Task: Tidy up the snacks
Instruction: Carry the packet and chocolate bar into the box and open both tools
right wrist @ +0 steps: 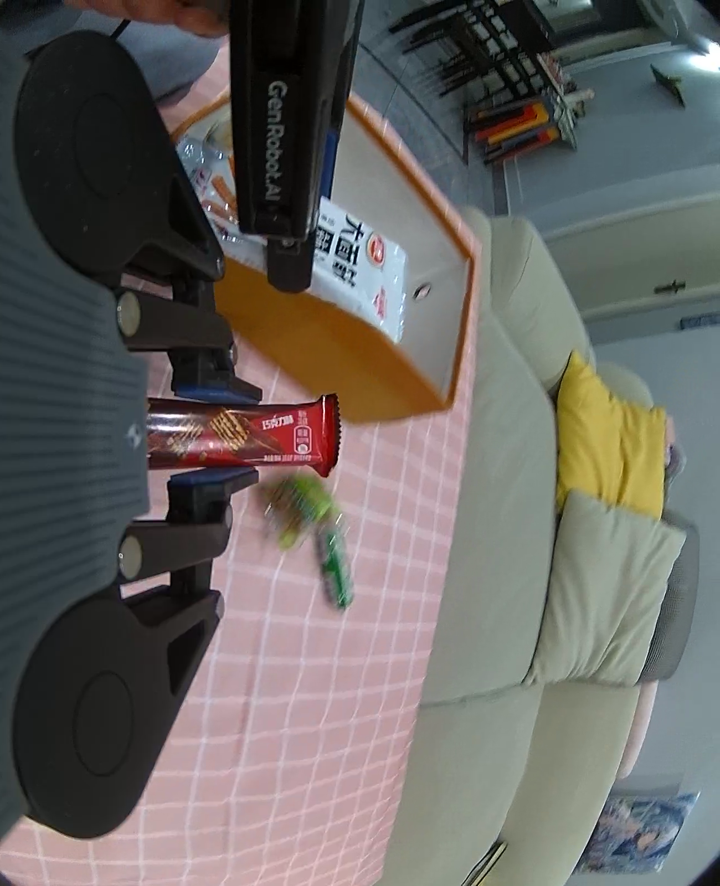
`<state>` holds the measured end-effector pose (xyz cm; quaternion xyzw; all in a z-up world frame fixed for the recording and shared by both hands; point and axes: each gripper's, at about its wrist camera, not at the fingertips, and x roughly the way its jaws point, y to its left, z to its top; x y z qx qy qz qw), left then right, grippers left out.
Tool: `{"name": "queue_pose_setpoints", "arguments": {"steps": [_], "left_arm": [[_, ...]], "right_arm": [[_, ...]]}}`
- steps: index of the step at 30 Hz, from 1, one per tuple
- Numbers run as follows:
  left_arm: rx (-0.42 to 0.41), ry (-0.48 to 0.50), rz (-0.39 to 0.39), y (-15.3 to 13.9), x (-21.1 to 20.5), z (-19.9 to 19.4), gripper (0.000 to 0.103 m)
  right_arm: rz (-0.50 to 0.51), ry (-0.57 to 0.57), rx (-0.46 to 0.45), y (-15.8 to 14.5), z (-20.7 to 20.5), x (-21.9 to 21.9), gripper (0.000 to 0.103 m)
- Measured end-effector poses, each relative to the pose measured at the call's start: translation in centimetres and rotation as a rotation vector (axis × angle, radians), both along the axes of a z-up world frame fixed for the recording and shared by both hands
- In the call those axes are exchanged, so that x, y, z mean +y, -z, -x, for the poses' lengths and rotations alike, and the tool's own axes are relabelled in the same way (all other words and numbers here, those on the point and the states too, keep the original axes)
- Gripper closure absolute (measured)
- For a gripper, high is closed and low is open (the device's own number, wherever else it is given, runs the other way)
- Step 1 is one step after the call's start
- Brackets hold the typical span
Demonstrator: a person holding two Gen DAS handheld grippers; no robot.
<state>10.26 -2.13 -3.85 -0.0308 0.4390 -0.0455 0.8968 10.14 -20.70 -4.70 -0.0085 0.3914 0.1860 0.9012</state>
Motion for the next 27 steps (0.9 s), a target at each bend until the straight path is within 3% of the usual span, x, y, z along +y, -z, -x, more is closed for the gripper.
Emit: {"name": "queue_pose_setpoints", "arguments": {"steps": [14,27], "left_arm": [[-0.028,-0.033,-0.082,-2.5,6.8,-3.2,0.049],[0.028,0.000,-0.083,0.5,10.2,-7.0,0.049]], "right_arm": [[-0.030,-0.134,-0.063,-3.6,-3.5,7.3,0.083],[0.108,-0.239,-0.065,-2.1,-8.6,14.0,0.083]]}}
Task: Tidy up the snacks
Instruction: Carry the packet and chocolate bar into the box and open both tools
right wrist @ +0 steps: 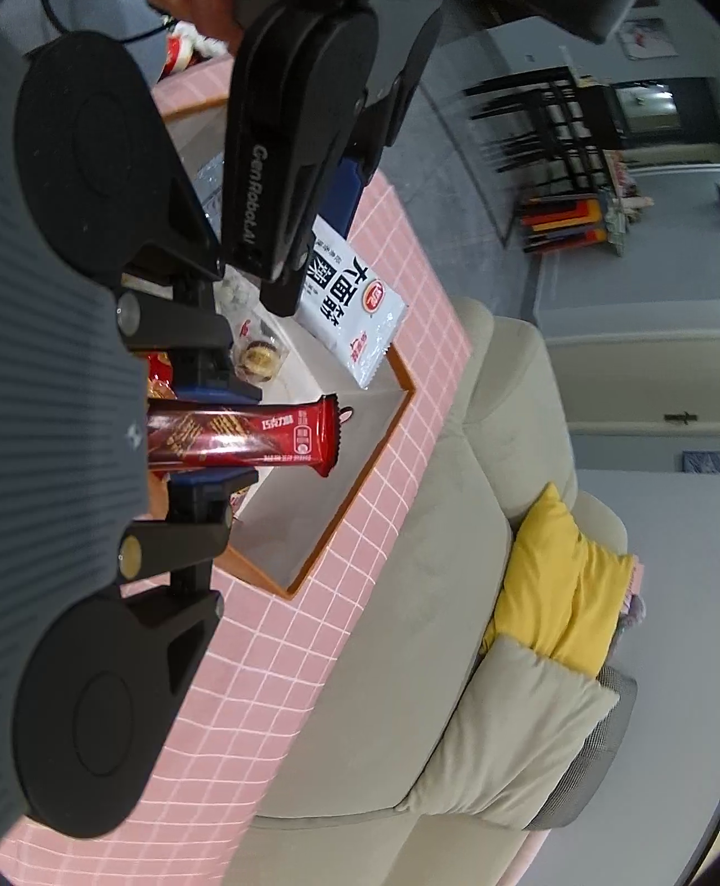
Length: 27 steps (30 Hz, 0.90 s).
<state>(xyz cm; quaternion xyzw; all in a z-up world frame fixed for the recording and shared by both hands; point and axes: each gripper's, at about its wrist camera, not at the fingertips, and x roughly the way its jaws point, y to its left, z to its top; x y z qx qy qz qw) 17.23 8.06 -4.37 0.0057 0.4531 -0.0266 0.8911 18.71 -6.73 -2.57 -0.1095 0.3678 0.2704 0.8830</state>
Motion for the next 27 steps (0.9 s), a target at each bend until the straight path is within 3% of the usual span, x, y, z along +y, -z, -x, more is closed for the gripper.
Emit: {"name": "queue_pose_setpoints", "arguments": {"steps": [13,27], "left_arm": [[0.125,0.017,-0.034,4.8,1.3,-3.2,0.049],[0.191,-0.003,-0.107,7.7,1.1,-5.1,0.049]], "right_arm": [[0.186,-0.103,0.028,4.4,-4.2,4.2,0.084],[0.328,-0.166,0.048,8.3,-6.2,6.6,0.084]]}}
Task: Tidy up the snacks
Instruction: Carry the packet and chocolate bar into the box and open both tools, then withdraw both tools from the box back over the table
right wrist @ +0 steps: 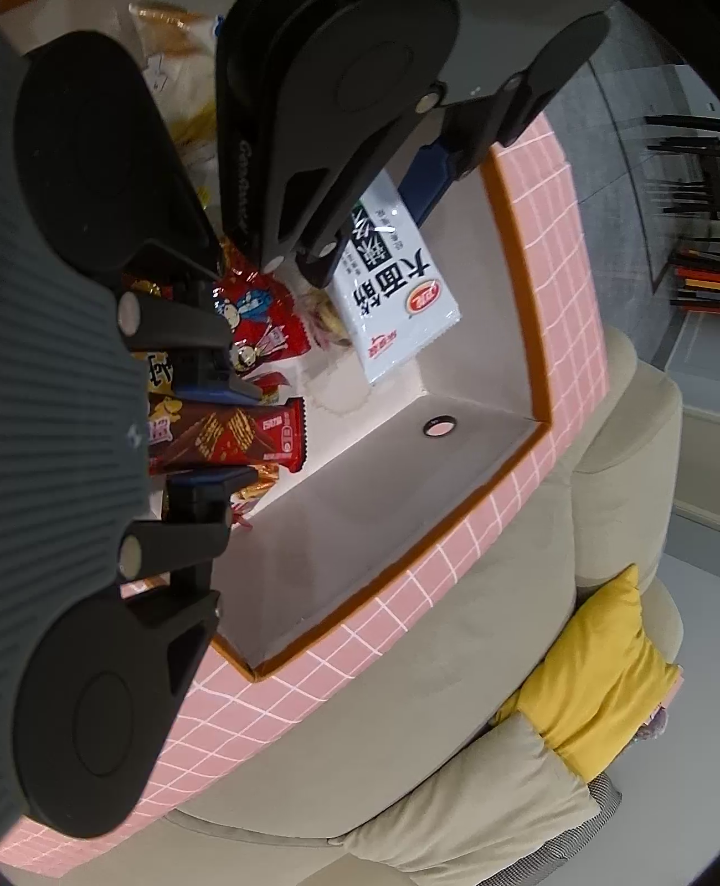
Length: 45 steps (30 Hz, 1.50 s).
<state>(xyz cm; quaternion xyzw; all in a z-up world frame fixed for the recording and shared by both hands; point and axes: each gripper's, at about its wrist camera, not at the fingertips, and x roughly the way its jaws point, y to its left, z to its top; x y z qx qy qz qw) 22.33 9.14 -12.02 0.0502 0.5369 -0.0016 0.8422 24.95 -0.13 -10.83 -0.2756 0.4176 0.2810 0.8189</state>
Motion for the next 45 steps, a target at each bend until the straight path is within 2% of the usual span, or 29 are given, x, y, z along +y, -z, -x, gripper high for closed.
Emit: {"name": "queue_pose_setpoints", "arguments": {"steps": [6,7,10,13,16,21,27,34,38,42,45], "left_arm": [[0.021,-0.018,-0.025,0.7,0.2,-0.1,0.046],[0.021,-0.024,-0.028,0.7,0.2,-0.1,0.042],[0.008,-0.032,-0.035,0.3,0.4,0.1,0.040],[-0.012,-0.045,-0.032,-0.7,0.6,0.6,0.032],[-0.056,-0.072,-0.002,-2.4,1.0,1.4,0.030],[-0.178,-0.097,0.027,-5.9,0.7,3.4,0.030],[-0.305,-0.064,0.060,-9.3,-1.4,5.9,0.030],[-0.408,-0.002,0.075,-11.7,-5.2,8.8,0.030],[-0.420,0.078,0.103,-11.8,-8.0,9.8,0.030],[-0.387,0.136,0.146,-10.9,-10.6,9.8,0.030],[-0.362,0.187,0.143,-10.0,-13.0,9.6,0.030]], "right_arm": [[0.017,-0.002,0.004,0.4,0.0,0.2,0.082],[0.019,-0.002,0.003,0.4,-0.1,0.3,0.078],[0.012,-0.001,0.001,0.0,0.0,0.2,0.059],[-0.003,0.010,-0.003,-0.9,0.0,0.0,0.049],[-0.043,0.035,-0.021,-2.2,0.3,-0.8,0.038],[-0.144,0.113,-0.064,-5.0,1.3,-3.3,0.036],[-0.261,0.198,-0.162,-7.9,4.1,-7.0,0.028],[-0.330,0.258,-0.241,-9.1,7.8,-11.3,0.026],[-0.344,0.300,-0.273,-8.8,9.7,-14.0,0.026],[-0.339,0.338,-0.277,-7.9,11.2,-17.1,0.023],[-0.313,0.366,-0.272,-6.6,11.9,-19.2,0.022]]}}
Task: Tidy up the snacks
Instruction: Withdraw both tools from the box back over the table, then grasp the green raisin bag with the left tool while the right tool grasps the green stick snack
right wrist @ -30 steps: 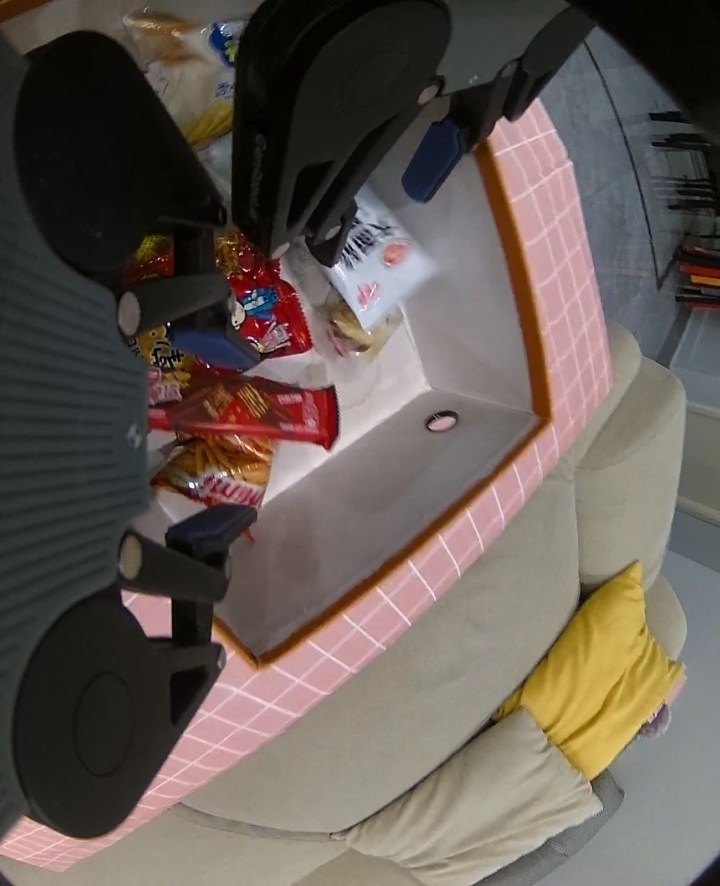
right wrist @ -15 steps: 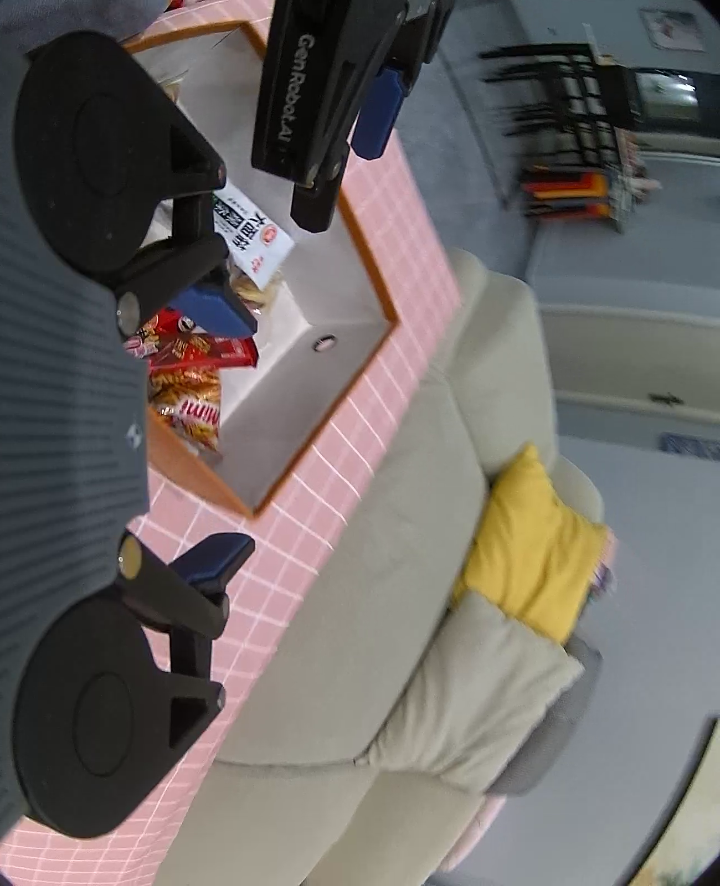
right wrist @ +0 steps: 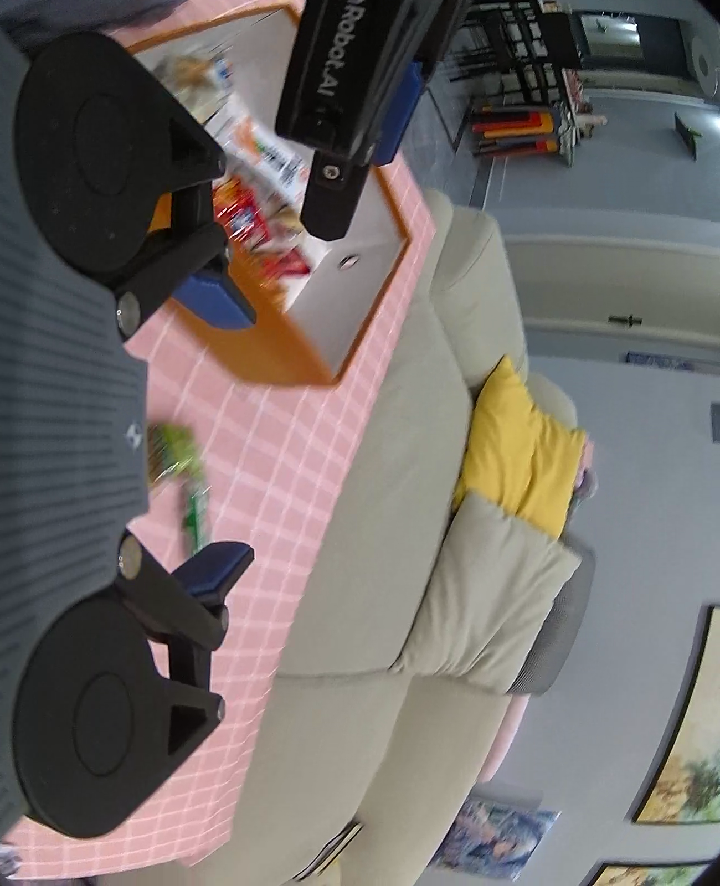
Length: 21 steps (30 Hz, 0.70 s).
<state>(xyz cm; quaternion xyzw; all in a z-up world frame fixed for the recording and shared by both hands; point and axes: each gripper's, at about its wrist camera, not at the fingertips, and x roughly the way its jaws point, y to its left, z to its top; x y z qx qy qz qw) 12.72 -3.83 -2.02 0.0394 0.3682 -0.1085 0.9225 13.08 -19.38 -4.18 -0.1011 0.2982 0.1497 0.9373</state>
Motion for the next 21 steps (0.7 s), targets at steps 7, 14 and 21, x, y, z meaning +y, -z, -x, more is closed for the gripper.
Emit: {"name": "queue_pose_setpoints", "arguments": {"steps": [7,14,21], "left_arm": [[0.046,0.114,-0.047,2.7,-4.4,-1.7,0.030],[0.135,0.118,-0.069,5.8,-7.0,-4.0,0.030],[0.228,0.052,0.005,8.3,-8.3,-7.3,0.030]], "right_arm": [[0.062,0.061,0.021,3.7,-0.7,-4.4,0.022],[0.087,0.064,0.058,6.7,-2.9,-7.5,0.022],[0.114,0.010,0.087,9.0,-5.5,-7.5,0.025]]}}
